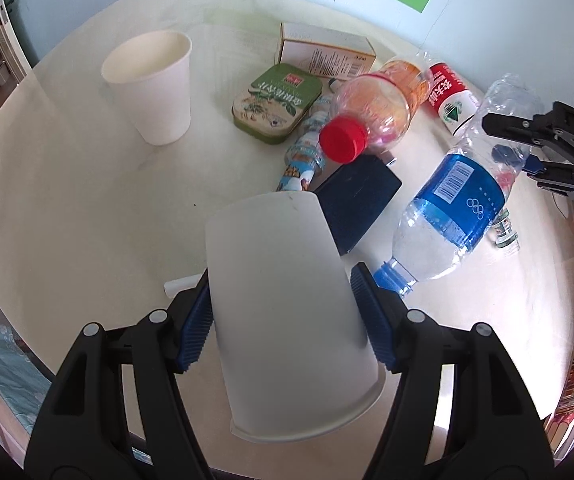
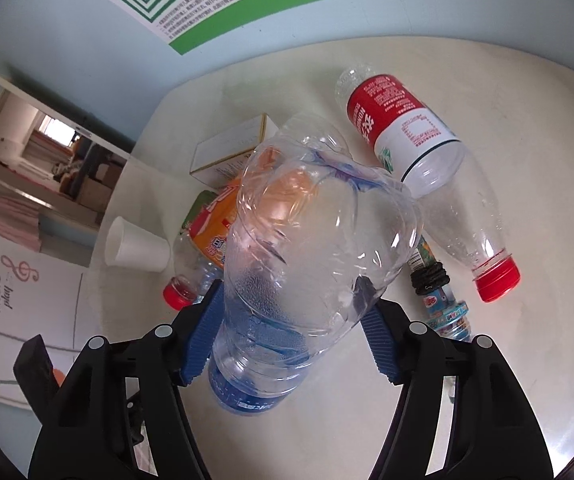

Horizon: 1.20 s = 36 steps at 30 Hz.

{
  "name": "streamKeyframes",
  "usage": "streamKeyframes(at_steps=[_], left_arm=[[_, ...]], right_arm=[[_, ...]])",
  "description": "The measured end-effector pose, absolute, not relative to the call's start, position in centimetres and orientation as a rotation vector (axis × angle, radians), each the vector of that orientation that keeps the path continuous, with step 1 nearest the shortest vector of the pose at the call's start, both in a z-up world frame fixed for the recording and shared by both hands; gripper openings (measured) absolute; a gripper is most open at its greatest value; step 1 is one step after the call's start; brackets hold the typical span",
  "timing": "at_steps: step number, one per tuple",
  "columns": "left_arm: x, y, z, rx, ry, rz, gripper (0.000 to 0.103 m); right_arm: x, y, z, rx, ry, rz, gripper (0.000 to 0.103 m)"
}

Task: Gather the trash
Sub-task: 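Grasp the white paper cup with the left tool while the right tool grasps the blue-label bottle, then carry the cup and bottle off the table over the teal trash bin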

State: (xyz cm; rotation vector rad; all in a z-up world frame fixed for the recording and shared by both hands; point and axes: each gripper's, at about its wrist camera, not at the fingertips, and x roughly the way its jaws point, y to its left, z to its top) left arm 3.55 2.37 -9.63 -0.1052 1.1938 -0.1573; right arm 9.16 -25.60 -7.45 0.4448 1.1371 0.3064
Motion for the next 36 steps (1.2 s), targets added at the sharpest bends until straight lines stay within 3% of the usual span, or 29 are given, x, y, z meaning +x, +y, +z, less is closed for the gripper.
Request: streamKeyframes(at_steps=[18, 36], left_arm=[[-2.3, 5.3, -4.6, -0.120, 1.083, -0.014, 0.063], [-15.3, 19.4, -4.9, -0.340, 1.057, 0.381, 0.064]], right_arm=[[5.4, -21.6, 1.0, 0.325, 0.992, 0.551, 0.066], [0.8, -1.4, 2.1, 0.068, 1.057, 0.963, 0.066]])
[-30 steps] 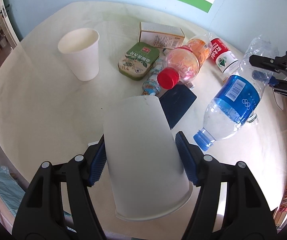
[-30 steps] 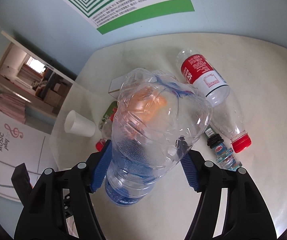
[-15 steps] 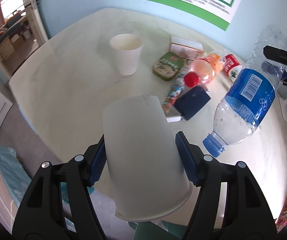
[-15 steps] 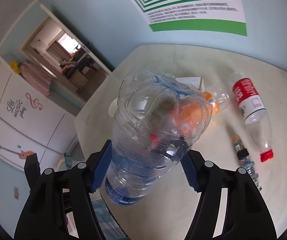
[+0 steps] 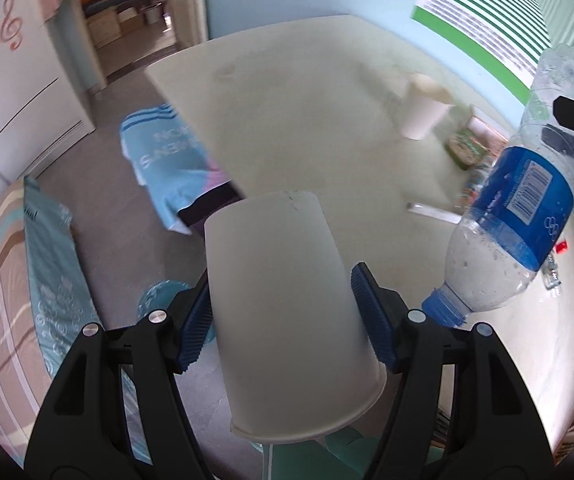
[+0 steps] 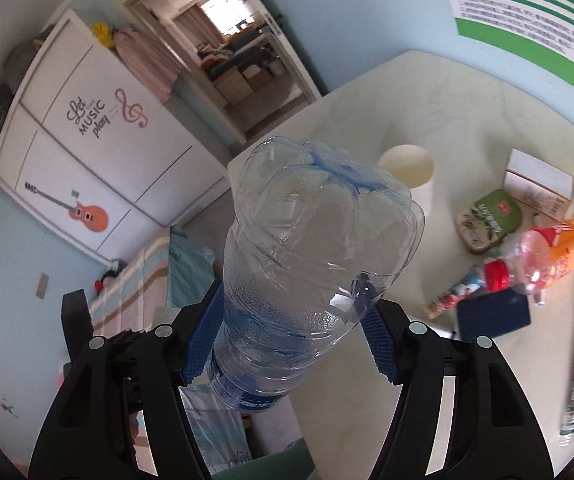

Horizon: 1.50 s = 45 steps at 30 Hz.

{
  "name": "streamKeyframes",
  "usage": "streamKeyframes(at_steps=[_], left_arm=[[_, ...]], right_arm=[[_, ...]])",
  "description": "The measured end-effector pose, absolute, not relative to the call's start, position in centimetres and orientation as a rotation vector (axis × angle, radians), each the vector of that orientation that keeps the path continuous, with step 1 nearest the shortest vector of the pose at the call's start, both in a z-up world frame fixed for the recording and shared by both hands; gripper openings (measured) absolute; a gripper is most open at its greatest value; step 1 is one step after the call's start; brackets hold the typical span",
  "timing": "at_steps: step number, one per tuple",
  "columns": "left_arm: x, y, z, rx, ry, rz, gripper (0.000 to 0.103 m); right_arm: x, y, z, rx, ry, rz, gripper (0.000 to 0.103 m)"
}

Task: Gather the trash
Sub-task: 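Carry the cup and bottle off the table over the teal trash bin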

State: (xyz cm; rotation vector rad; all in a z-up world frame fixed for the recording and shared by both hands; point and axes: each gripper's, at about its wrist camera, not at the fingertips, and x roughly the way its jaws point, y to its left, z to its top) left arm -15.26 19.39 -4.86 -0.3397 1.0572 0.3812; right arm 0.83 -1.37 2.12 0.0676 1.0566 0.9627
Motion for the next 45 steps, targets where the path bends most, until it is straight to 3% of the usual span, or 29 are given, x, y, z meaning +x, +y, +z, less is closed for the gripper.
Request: streamKeyframes(at_steps=[15, 24, 30, 45], left_arm=[[-26.8, 36.5, -9.0, -0.475, 1.103, 0.642, 0.066], [-29.9, 42.7, -15.1, -0.589, 1.156, 0.685, 0.066], [-30.5, 45.4, -23.6, -0.675, 1.250, 0.710, 0.066], [-30.3, 47.8, -47.4, -0.741, 1.406, 0.642, 0.062]], right_arm=[[-6.6, 22.6, -3.1, -0.095, 1.180, 1.156, 0.066], [-9.5, 31.2, -9.2, -0.221, 1.221, 1.139, 0.066], [-10.6, 35.7, -17.2, -0.298, 1.268, 1.105, 0.066], [-13.7, 40.0, -43.2, -0.477, 1.323, 0.982, 0.066]])
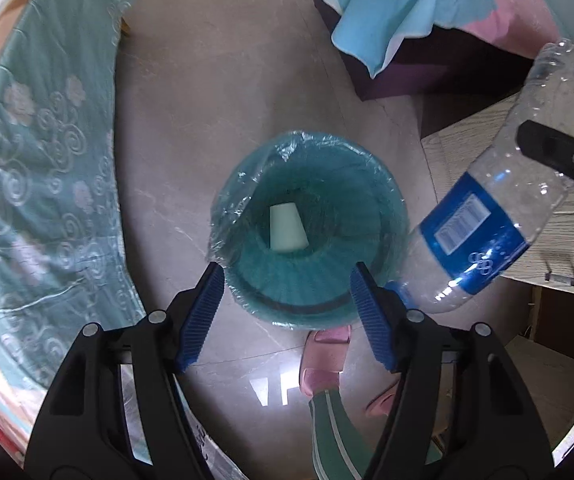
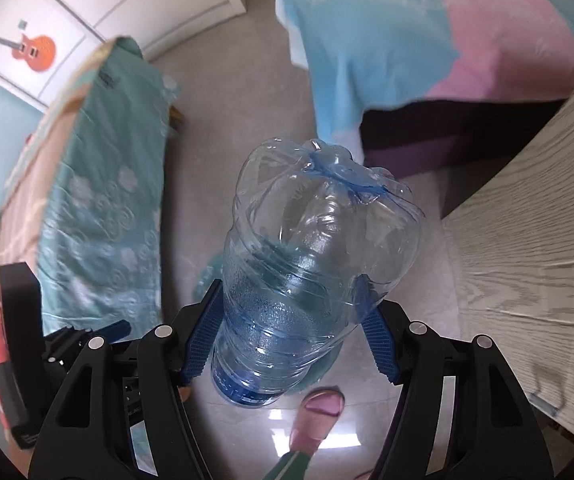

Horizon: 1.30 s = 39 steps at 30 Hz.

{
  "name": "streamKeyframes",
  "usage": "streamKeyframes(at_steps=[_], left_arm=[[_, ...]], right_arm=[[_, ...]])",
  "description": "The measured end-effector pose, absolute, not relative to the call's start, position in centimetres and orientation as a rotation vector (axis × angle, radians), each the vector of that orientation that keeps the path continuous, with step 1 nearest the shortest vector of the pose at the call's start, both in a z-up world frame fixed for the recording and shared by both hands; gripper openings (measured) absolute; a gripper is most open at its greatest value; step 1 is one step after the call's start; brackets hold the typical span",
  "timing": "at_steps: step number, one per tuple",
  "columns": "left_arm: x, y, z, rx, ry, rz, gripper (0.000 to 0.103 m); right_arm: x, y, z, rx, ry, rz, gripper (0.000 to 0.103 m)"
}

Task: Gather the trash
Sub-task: 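Carry the cup and bottle off the table over the teal trash bin, then open both tools to drop the cup and bottle into the bin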

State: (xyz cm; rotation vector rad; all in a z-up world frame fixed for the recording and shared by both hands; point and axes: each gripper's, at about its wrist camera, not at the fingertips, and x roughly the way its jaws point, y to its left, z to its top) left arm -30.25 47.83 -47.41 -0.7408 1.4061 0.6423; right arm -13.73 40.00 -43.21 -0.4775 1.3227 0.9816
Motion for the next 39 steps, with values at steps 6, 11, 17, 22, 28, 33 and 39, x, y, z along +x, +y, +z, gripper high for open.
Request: streamKeyframes(at_steps=[6, 11, 17, 22, 28, 33, 39], left_arm=[[-31.0, 48.1, -51.6, -0.743, 1.456, 0.648, 0.063], [-31.3, 47.5, -52.3, -0.706, 1.469, 0.628, 0.064], [-31.7, 47.2, -51.7, -0.710, 1.457, 0.641, 0.075], [-31.7, 46.8, -48.9, -0.693, 1.431, 0.644, 0.087], [-31.9, 46.4, -43.0, -0.664, 1.391, 0.679, 0.096], [-31.3, 45.2, -36.6, -0.619, 1.399, 0.684, 0.096], [-30.2, 43.8, -29.6, -0.618, 1.383, 0.627, 0.096]], right_arm=[[-15.2, 41.4, -50.3, -0.570, 1.355, 0.963, 0.070], [-15.6, 41.4, -52.7, -0.604, 1.392, 0.966, 0.071], [-14.9, 40.2, -52.0, -0.567, 1.408, 0.951, 0.076], [-14.6, 39.6, -48.5, -0.549, 1.374, 0.977, 0.081], [-14.9, 38.4, -39.7, -0.483, 1.344, 1.079, 0.087], [-15.3, 36.4, -30.3, -0.415, 1.285, 1.173, 0.090], [-14.5, 32.0, -18.7, -0.308, 1.171, 1.216, 0.090]])
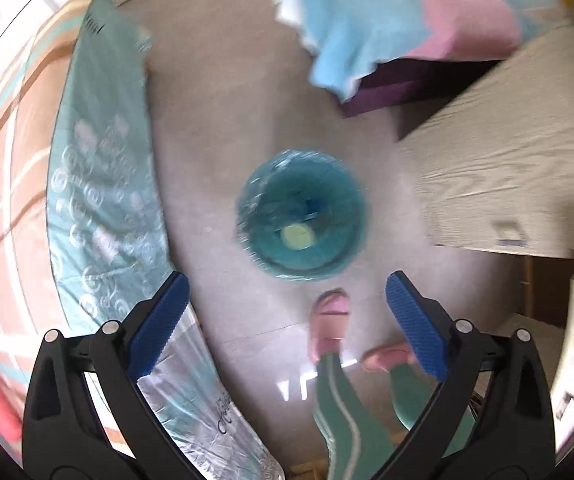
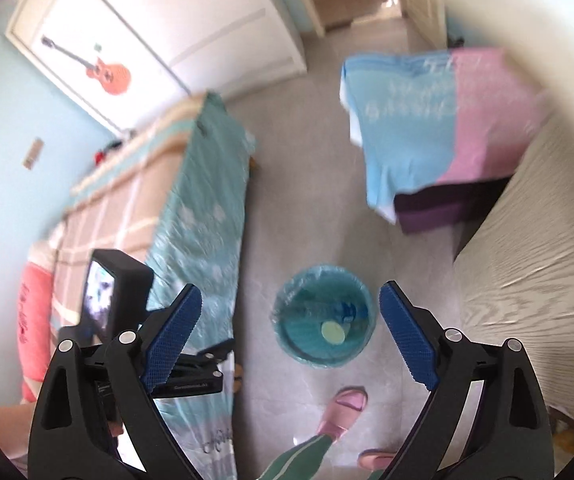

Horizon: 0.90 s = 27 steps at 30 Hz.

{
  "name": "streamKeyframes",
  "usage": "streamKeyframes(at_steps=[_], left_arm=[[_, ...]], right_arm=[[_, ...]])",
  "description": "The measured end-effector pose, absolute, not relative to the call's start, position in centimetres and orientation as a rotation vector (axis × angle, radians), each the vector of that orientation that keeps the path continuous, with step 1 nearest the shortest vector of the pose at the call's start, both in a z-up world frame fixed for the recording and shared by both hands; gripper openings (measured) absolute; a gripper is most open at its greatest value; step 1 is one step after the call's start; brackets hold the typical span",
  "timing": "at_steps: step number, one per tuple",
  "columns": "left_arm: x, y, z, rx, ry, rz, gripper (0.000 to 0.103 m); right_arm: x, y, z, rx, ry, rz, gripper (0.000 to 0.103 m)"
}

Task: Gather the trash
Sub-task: 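Open both tools to drop the cup and bottle into the bin, then grasp the upright white paper cup with the left tool while the right tool grasps the orange-label bottle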

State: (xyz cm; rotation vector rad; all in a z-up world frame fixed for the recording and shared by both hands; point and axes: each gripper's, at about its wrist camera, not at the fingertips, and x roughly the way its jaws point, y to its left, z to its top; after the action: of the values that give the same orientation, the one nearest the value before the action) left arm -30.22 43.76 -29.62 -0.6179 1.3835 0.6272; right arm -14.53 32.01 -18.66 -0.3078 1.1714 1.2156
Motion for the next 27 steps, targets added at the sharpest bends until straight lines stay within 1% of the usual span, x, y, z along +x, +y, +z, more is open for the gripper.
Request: streamKeyframes(at_steps=[3, 7, 10, 14, 16, 20, 24, 27], left_arm=[[-28.7, 42.3, -25.3, -0.541, 1.377, 0.578, 0.096], [-26.1, 39.9, -18.7, -0.527, 1.260, 0.500, 0.096], [-23.0, 37.1, -14.4, -0.513, 1.198, 0.404, 0.096], [-18.0, 31.3, -9.9, -0.347, 1.131, 0.262, 0.096], [-15.4, 27.8, -8.6, -0.249, 1.105, 0.173, 0.096], [-10.4, 20.5, -8.0, -0.082, 1.113, 0.011, 0.096], [-6.2, 14.0, -7.7, 0.039, 1.106, -0.088, 0.096], [-2.8, 9.4, -7.3, 0.108, 1.089, -0.126, 0.096]], right_arm=[[-13.2, 28.1, -13.4, -0.253, 1.098, 1.176, 0.091], [-10.3, 21.1, -8.4, -0.198, 1.039, 1.032, 0.092], [-8.0, 14.9, -6.3, -0.156, 1.009, 0.915, 0.092], [-5.3, 6.7, -4.7, -0.117, 0.990, 0.737, 0.092], [-4.1, 2.6, -4.2, -0.097, 0.985, 0.656, 0.092], [-1.5, -4.5, -4.1, -0.034, 0.995, 0.504, 0.092], [1.7, -11.8, -4.1, 0.078, 1.014, 0.372, 0.092], [3.8, -15.3, -4.1, 0.131, 1.025, 0.317, 0.092]])
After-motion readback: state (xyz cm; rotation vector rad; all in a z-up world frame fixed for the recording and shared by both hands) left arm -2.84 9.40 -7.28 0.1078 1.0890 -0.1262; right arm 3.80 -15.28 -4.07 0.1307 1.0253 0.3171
